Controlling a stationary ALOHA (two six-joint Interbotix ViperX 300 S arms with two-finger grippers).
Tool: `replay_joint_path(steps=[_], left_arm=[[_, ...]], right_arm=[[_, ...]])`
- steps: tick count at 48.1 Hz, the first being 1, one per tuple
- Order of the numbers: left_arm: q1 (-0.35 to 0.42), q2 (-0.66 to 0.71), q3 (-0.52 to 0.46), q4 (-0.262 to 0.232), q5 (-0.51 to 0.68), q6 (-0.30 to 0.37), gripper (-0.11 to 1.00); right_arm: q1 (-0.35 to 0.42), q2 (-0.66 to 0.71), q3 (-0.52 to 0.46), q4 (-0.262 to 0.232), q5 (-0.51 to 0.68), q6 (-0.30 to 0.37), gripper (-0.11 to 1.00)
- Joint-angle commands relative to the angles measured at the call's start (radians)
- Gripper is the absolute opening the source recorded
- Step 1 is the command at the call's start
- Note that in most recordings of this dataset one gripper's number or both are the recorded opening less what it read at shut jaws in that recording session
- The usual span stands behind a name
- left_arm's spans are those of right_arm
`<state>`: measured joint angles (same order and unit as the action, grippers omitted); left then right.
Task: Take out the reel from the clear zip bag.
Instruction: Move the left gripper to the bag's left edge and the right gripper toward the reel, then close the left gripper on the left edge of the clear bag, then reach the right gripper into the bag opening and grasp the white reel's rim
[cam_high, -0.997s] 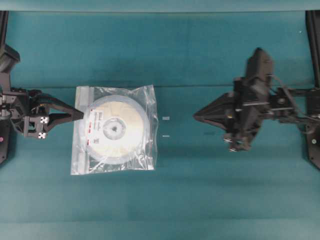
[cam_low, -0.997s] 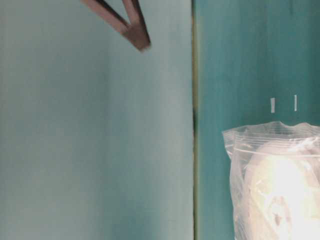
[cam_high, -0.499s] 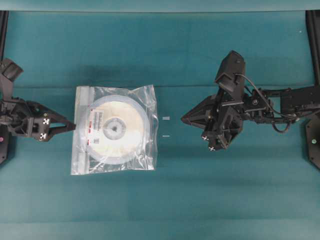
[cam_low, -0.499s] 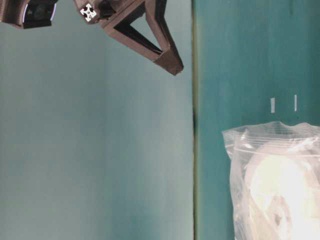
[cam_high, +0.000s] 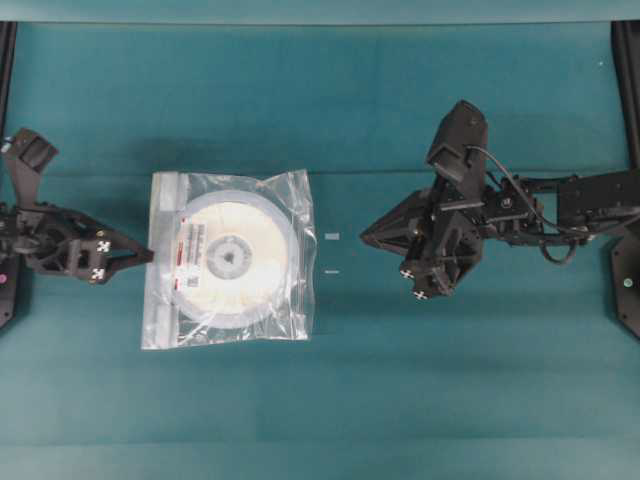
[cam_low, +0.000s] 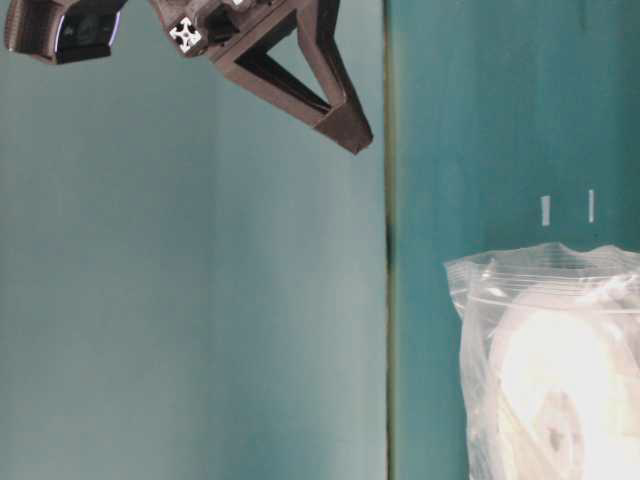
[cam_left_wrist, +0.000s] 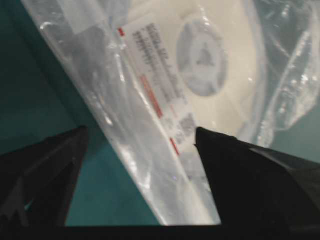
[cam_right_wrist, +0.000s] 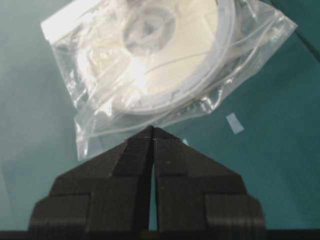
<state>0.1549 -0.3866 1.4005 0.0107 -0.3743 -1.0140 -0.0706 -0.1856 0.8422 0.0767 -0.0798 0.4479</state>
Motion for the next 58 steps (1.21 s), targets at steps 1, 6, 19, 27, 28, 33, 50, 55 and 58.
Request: replay_joint_path(steps=[1, 6, 19, 27, 28, 33, 50, 55, 58], left_arm=[[0.005, 0.075, -0.031, 0.002, -0.034, -0.003, 0.94], [0.005, 0.153, -0.052, 0.002, -0.057, -0.005, 0.94], [0.005, 0.249, -0.086, 0.003, -0.117, -0.005, 0.93], [0.005, 0.218, -0.077, 0.002, -0.114, -0.003, 0.77], [0.005, 0.215, -0.075, 0.002, -0.114, -0.003, 0.74], [0.005, 0.202, -0.078, 0.003, -0.114, 0.008, 0.46], [0.005, 0.143, -0.071, 0.003, -0.074, 0.044, -0.01], [0.005, 0.140, -0.074, 0.003, -0.054, 0.044, -0.01], [0.003, 0.140, -0.075, 0.003, -0.052, 0.044, -0.01]], right_arm=[[-0.002, -0.002, -0.021, 0.002, -0.005, 0.009, 0.11], [-0.002, 0.002, -0.026, 0.002, 0.000, 0.011, 0.11], [0.005, 0.002, -0.026, 0.002, 0.011, 0.029, 0.11], [0.006, 0.003, -0.021, 0.002, 0.025, 0.038, 0.11], [0.006, 0.005, -0.021, 0.002, 0.029, 0.043, 0.11], [0.008, 0.014, -0.023, 0.003, 0.058, 0.087, 0.12], [0.012, 0.081, -0.041, 0.003, 0.086, 0.238, 0.50], [0.012, 0.123, -0.064, 0.005, 0.086, 0.268, 0.70], [0.012, 0.155, -0.083, 0.003, 0.086, 0.288, 0.77]])
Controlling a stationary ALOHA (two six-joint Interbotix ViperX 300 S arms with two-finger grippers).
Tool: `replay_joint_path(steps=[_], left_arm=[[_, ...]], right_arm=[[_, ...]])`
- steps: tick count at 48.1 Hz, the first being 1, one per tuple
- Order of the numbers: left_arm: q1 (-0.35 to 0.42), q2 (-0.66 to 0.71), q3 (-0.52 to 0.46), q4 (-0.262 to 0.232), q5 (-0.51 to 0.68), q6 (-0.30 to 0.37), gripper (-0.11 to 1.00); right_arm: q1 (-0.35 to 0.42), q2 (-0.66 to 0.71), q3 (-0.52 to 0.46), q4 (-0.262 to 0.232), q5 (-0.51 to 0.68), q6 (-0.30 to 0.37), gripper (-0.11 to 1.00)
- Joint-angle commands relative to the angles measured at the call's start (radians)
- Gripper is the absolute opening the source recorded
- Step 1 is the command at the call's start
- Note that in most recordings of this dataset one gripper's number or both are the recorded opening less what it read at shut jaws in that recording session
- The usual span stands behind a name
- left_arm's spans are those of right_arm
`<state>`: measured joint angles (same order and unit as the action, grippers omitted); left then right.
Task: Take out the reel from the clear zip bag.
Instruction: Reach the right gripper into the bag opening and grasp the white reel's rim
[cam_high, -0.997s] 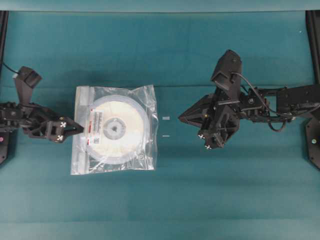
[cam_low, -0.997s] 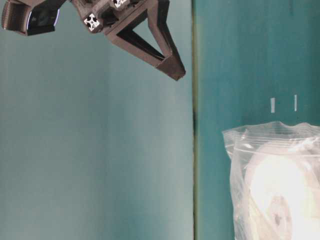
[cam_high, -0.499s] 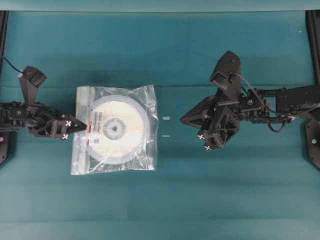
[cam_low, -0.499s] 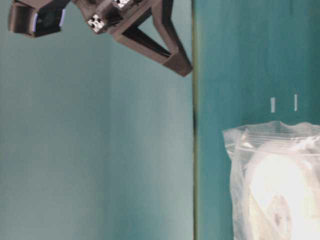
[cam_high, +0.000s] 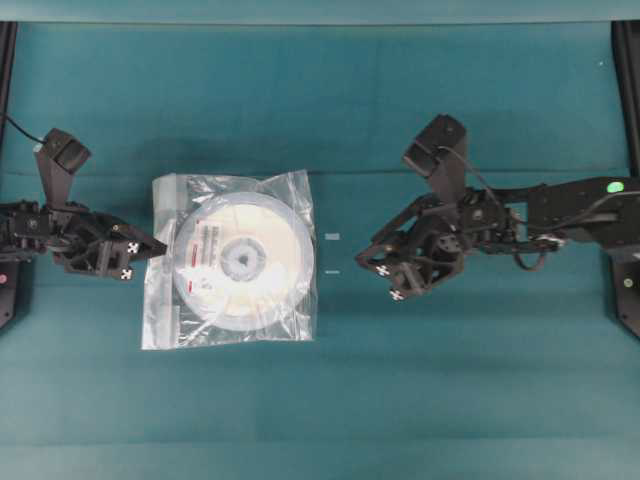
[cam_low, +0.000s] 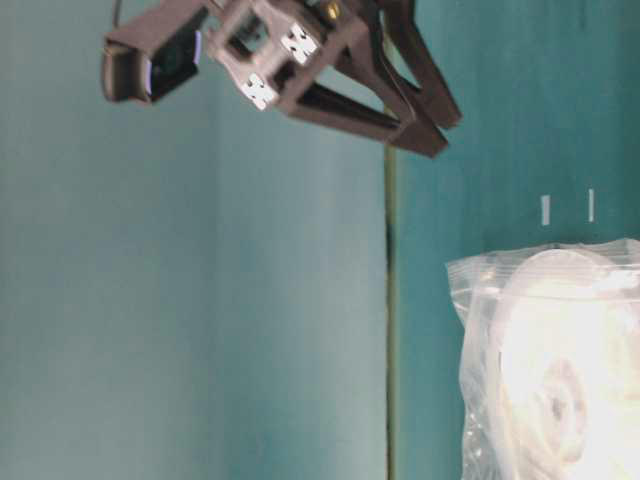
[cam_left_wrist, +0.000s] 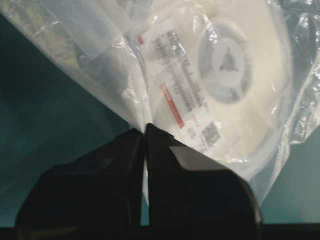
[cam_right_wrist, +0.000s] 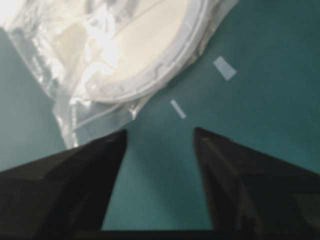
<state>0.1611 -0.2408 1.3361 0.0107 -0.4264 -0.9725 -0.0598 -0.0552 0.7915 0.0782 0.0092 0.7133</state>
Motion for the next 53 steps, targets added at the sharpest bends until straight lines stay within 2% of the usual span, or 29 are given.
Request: replay_joint_path(steps=[1, 12, 23, 36, 53], left_arm=[[-0.002, -0.005, -0.011, 0.002, 0.000, 0.003, -0.01], [-0.002, -0.002, -0.011, 0.003, 0.002, 0.005, -0.01], [-0.002, 0.002, -0.012, 0.003, 0.003, 0.005, -0.01], [-0.002, 0.002, -0.014, 0.002, 0.003, 0.005, -0.01], [-0.002, 0.008, -0.015, 0.003, 0.003, 0.006, -0.01]], right_arm=[[0.002, 0.037, -0.040, 0.002, -0.003, 0.029, 0.78], [0.003, 0.175, -0.146, 0.002, -0.009, 0.075, 0.79], [0.003, 0.276, -0.252, 0.002, -0.009, 0.080, 0.79], [-0.002, 0.314, -0.287, 0.002, -0.008, 0.087, 0.79], [-0.011, 0.318, -0.270, 0.003, -0.005, 0.149, 0.78]])
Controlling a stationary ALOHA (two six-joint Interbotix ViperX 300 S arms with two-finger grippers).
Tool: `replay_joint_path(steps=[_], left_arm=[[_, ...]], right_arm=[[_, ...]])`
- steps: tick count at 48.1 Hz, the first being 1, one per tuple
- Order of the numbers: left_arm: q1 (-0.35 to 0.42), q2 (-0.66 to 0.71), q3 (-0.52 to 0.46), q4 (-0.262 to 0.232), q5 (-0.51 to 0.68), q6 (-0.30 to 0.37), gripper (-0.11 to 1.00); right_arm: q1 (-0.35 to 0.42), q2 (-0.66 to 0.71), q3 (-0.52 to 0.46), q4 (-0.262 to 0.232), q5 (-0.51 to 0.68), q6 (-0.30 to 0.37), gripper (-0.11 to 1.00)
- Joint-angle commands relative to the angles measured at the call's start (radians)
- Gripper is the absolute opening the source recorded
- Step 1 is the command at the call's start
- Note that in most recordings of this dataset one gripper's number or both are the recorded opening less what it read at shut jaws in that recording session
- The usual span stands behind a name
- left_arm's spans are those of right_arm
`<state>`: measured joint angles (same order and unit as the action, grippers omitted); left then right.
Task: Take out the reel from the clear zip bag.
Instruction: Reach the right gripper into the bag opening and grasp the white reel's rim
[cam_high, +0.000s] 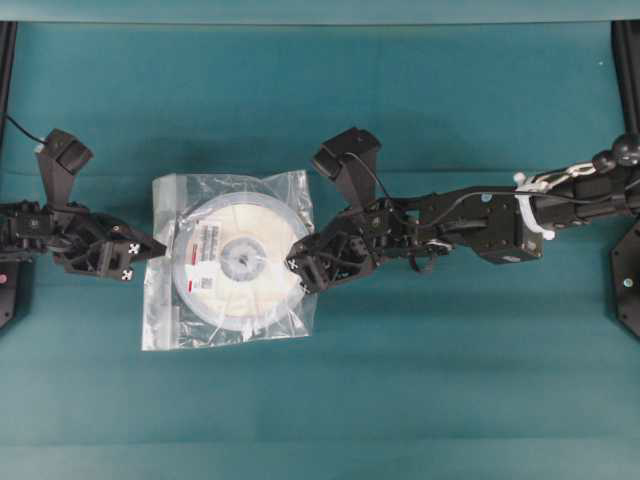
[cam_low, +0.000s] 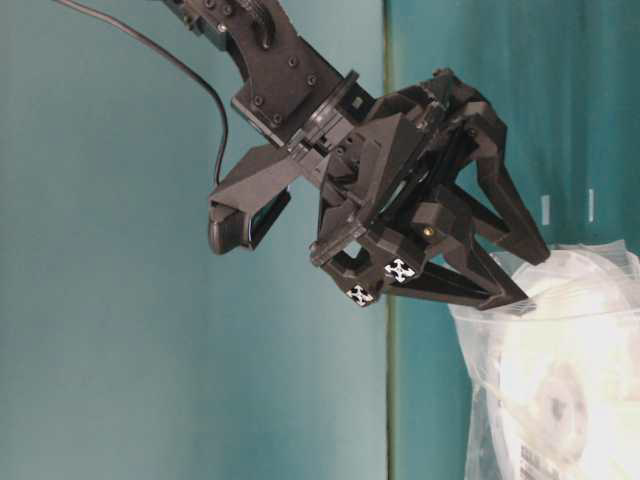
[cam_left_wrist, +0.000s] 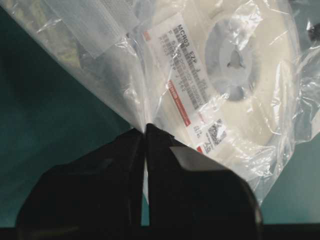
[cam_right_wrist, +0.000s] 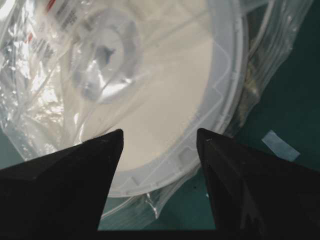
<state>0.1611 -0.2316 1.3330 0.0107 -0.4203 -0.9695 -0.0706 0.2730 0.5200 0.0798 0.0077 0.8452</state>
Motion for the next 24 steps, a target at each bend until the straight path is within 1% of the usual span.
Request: replay_joint_path(steps=[1, 8, 24], left_arm=[[-0.002, -0.002, -0.012, 0.002, -0.003, 0.002, -0.01], [-0.002, 0.003, -0.014, 0.003, -0.003, 0.003, -0.01], [-0.002, 0.005, -0.014, 0.003, -0.003, 0.003, -0.01]], right_arm=[[0.000, -0.012, 0.005, 0.000, -0.003, 0.021, 0.78], [-0.002, -0.018, 0.020, 0.000, -0.008, 0.043, 0.78], [-0.008, -0.006, 0.002, 0.000, -0.009, 0.043, 0.78]])
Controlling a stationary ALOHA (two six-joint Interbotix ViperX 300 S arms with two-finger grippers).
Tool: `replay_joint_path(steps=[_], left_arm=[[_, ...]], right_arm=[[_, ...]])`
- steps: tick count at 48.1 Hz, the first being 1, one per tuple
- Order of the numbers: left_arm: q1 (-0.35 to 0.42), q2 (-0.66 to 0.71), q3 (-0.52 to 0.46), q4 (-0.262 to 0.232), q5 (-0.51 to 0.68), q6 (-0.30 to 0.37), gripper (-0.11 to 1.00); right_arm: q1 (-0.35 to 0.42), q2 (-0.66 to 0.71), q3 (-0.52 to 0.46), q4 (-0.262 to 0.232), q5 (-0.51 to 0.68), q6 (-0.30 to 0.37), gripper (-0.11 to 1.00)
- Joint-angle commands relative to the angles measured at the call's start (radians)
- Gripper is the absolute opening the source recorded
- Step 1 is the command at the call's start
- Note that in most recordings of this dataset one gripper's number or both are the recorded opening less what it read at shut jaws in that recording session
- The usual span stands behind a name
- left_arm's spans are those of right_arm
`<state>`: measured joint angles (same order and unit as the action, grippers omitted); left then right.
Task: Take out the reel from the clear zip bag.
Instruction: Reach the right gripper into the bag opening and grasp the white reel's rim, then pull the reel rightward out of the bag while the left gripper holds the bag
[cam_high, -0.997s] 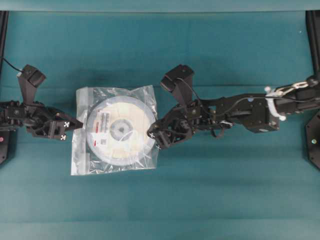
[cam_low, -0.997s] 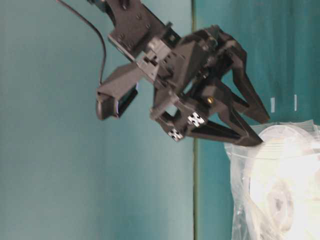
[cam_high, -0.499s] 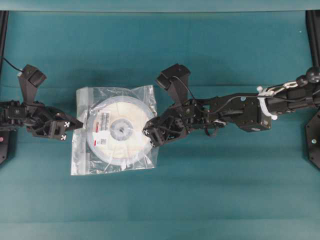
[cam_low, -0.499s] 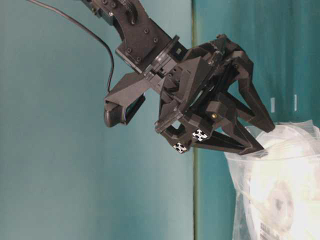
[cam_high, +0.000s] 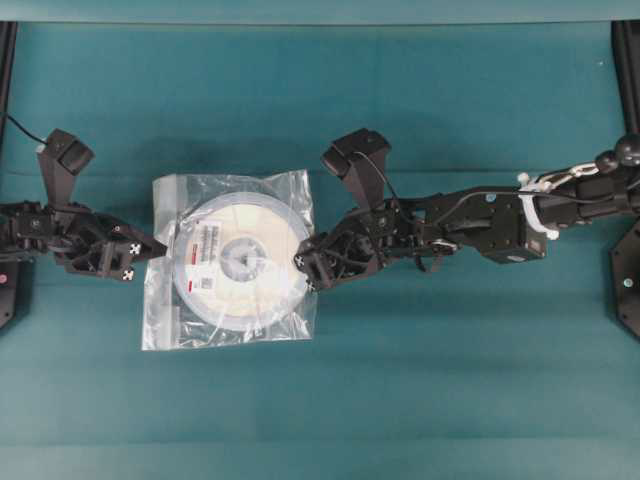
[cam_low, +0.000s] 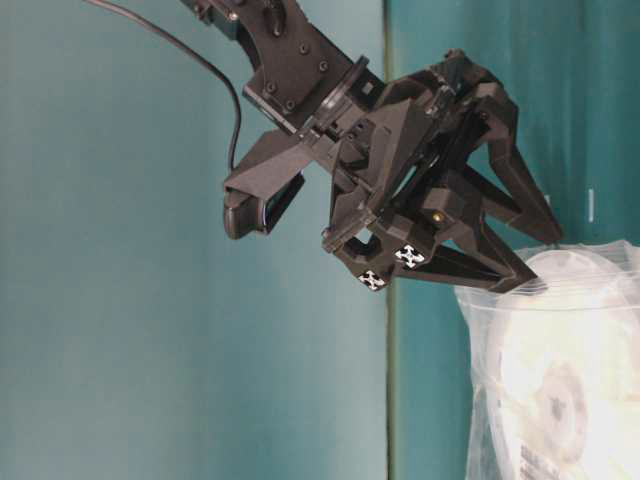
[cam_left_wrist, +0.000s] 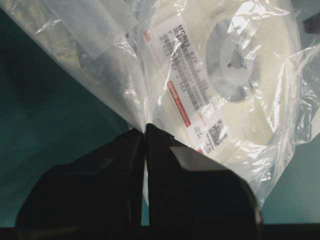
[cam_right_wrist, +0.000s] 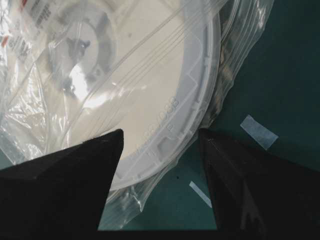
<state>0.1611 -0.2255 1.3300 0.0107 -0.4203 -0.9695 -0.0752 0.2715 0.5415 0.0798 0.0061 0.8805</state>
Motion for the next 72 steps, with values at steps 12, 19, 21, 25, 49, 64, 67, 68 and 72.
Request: replay_joint_path(steps=[12, 19, 21, 25, 49, 64, 67, 68, 72], left_arm=[[-0.002, 0.000, -0.012, 0.002, -0.003, 0.003, -0.01], [-0.002, 0.002, -0.014, 0.003, 0.006, 0.003, -0.01], [-0.002, 0.003, -0.015, 0.003, 0.006, 0.003, -0.01], [-0.003, 0.003, -0.017, 0.002, 0.008, 0.003, -0.01], [-0.002, 0.006, -0.017, 0.003, 0.008, 0.003, -0.01], [-0.003, 0.006, -0.017, 0.003, 0.008, 0.005, -0.01], [-0.002, 0.006, -0.015, 0.003, 0.008, 0.003, -0.01], [-0.002, 0.006, -0.017, 0.003, 0.008, 0.003, -0.01], [-0.002, 0.006, -0.017, 0.003, 0.008, 0.003, -0.01]], right_arm=[[0.003, 0.012, -0.051, 0.000, -0.008, 0.008, 0.78], [0.006, 0.023, -0.061, 0.000, -0.009, 0.008, 0.78], [0.006, 0.023, -0.063, 0.000, -0.009, 0.008, 0.78], [0.006, 0.023, -0.061, 0.000, -0.003, 0.009, 0.78], [0.002, 0.051, -0.095, 0.000, -0.026, 0.014, 0.76], [0.002, 0.048, -0.087, 0.000, -0.015, 0.014, 0.50], [0.002, 0.046, -0.083, 0.000, -0.014, 0.014, 0.38], [0.002, 0.046, -0.083, 0.000, -0.012, 0.014, 0.34], [0.003, 0.046, -0.080, 0.000, -0.014, 0.014, 0.19]])
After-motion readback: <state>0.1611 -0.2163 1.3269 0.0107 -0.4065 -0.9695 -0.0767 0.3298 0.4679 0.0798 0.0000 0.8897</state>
